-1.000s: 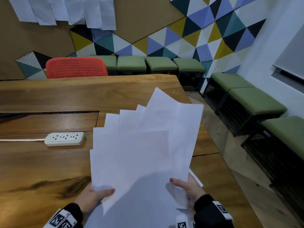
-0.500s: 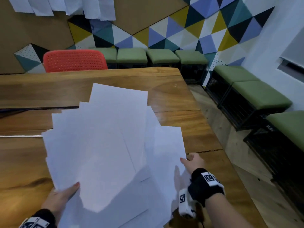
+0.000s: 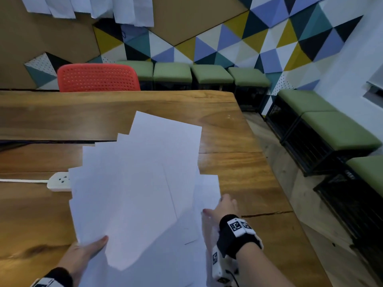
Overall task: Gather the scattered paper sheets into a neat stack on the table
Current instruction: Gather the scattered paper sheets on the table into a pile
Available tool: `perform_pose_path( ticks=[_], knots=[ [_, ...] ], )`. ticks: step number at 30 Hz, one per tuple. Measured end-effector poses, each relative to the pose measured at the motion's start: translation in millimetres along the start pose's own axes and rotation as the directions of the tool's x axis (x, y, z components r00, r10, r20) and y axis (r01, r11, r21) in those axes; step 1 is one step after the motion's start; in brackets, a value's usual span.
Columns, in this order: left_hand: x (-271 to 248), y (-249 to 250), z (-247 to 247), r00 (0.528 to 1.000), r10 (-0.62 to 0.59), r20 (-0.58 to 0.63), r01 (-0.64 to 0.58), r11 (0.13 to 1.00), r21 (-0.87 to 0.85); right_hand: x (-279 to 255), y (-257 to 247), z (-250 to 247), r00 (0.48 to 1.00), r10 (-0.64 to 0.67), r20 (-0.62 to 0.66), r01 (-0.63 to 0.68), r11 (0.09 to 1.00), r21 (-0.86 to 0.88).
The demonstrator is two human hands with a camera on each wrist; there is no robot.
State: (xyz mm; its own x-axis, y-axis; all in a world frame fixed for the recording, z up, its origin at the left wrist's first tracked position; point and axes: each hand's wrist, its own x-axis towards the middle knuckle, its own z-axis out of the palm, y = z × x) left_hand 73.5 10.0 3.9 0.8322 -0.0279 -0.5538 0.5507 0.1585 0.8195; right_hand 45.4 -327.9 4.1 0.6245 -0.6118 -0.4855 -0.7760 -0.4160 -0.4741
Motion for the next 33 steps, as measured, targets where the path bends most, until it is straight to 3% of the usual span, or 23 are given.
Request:
perform_pose_path(
  ticks=[2,5,7,10,15,20,23,25,28,29,33],
  knots=[
    [2.4,0.6,7.5,1.0,-0.001,0.022,0.001,1.0,0.003,-3.2,-7.0,8.4,0.997,-0.052,0.056,0.054,0.998,-0.024],
    [5.8,2.4,12.2,0.999,-0.01,0.031,0.009,1.0,0.024,-0.7,-12.6,12.0,0.993,-0.004,-0.12,-0.001,0.999,-0.045],
    [9.4,1.7,9.3,0.999,-0.041,0.029,0.041,0.999,0.013,1.7,-17.4,11.5,0.987,0.018,-0.16,-0.028,0.998,-0.057],
    [15.9,3.1,5.0,0.995,-0.09,0.044,0.091,0.996,-0.019,6.3,-32.5,17.0,0.999,-0.034,-0.043,0.033,0.999,-0.013],
    [16.7,4.3,4.2,0.991,-0.125,0.047,0.126,0.991,-0.034,12.6,-40.9,27.2,0.987,-0.039,0.158,-0.008,0.958,0.287],
    [14.6,1.5,6.7,0.996,-0.078,0.051,0.076,0.996,0.041,5.1,-26.7,20.8,0.924,-0.093,0.372,-0.023,0.954,0.297],
    [9.9,4.6,9.8,0.995,-0.084,0.055,0.079,0.993,0.089,-8.1,-14.9,15.3,0.894,-0.158,0.42,0.001,0.937,0.35],
    [5.9,5.9,11.5,0.995,-0.09,0.051,0.084,0.991,0.103,-14.1,-5.7,14.7,0.89,-0.16,0.427,-0.069,0.878,0.473],
    [-3.5,8.4,17.7,0.99,-0.098,0.098,0.086,0.99,0.114,-29.7,10.2,12.4,0.838,-0.143,0.527,-0.324,0.647,0.691],
    [-7.1,9.1,20.6,0.988,-0.101,0.114,0.086,0.988,0.129,-33.5,17.9,13.4,0.827,-0.162,0.538,-0.335,0.628,0.703],
    [-25.4,5.5,40.4,0.971,-0.132,0.2,0.092,0.976,0.195,-45.9,53.5,18.3,0.878,-0.238,0.416,-0.233,0.548,0.804]
  ],
)
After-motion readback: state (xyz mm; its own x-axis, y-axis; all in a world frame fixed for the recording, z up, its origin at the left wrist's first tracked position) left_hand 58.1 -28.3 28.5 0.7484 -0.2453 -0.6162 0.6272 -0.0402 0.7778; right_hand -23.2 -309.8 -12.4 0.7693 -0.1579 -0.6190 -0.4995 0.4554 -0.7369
